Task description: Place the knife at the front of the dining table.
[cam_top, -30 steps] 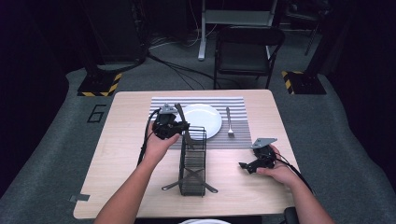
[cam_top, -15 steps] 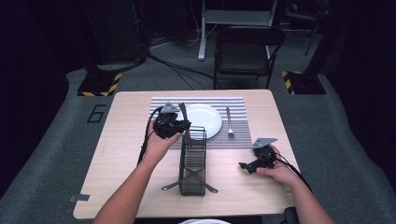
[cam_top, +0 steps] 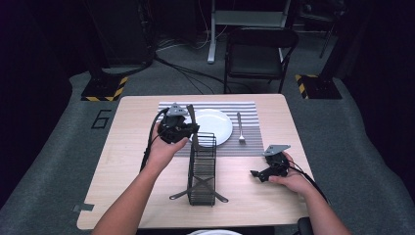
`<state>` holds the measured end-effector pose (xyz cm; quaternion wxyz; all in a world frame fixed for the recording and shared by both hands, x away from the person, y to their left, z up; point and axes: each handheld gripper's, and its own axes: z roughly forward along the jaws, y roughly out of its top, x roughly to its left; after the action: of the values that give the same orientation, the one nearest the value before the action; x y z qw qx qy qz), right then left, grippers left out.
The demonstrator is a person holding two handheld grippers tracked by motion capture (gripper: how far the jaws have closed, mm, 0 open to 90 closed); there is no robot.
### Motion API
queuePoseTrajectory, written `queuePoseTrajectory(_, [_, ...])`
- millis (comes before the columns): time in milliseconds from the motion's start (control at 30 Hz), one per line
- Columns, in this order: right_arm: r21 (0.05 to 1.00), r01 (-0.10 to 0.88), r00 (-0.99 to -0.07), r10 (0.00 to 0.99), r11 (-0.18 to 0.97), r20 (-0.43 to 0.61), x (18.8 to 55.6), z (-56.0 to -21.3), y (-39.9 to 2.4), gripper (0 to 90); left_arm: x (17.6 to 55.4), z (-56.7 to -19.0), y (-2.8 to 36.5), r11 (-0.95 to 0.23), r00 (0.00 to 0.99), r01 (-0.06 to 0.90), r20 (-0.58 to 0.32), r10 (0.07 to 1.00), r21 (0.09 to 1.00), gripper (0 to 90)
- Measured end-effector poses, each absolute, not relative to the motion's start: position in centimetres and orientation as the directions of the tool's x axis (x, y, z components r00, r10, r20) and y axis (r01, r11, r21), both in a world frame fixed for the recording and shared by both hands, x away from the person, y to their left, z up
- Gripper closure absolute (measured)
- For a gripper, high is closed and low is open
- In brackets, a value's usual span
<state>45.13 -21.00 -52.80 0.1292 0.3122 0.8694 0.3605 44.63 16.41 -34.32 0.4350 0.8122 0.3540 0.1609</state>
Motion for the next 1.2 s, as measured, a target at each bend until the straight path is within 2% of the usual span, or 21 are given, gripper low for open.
queuePoseTrajectory(867, [0.708, 0.45, -0.771, 0.636, 0.545, 0.001, 45.1, -52.8, -21.0, 0.0, 43.8, -27.5, 17.4, -0.378, 0.697, 0.38, 0.008, 0.717, 0.844, 82.0])
queuePoseTrajectory(1200, [0.708, 0.451, -0.771, 0.637, 0.544, 0.001, 45.1, -52.8, -21.0, 0.0, 44.7, -27.2, 19.1, -0.34, 0.658, 0.396, -0.005, 0.753, 0.853, 82.0])
